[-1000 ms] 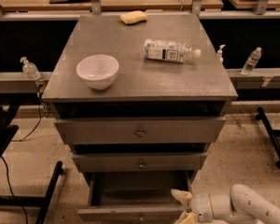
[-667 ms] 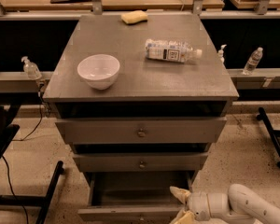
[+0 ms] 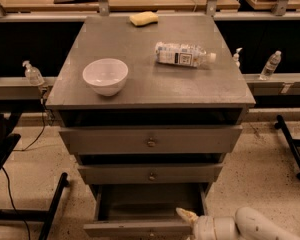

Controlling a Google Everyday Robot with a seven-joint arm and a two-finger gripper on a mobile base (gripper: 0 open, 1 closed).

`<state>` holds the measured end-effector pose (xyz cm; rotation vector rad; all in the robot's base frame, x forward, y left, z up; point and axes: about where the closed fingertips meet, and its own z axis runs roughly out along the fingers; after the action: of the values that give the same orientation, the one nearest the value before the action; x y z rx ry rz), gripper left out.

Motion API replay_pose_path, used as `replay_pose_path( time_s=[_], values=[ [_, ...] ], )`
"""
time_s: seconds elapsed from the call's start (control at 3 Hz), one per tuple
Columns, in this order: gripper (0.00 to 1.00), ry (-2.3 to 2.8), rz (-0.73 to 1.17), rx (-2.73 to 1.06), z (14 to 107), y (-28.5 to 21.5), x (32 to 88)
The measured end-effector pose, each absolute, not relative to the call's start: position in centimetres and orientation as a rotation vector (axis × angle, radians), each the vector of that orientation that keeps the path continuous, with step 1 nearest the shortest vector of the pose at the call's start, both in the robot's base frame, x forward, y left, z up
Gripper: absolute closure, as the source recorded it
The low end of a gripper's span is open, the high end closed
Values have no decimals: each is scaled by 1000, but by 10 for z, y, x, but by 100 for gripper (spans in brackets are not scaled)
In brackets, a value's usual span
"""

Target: Close bottom drawer

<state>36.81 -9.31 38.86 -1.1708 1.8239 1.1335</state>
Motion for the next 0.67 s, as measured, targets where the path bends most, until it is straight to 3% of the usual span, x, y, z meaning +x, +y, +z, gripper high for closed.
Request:
replay_pose_path(
  time_s=[0.33,0.67],
  values=[
    [0,1777,870,-1367,341,-93,361],
    [17,1785,647,-1446,308,-91,368]
  ],
)
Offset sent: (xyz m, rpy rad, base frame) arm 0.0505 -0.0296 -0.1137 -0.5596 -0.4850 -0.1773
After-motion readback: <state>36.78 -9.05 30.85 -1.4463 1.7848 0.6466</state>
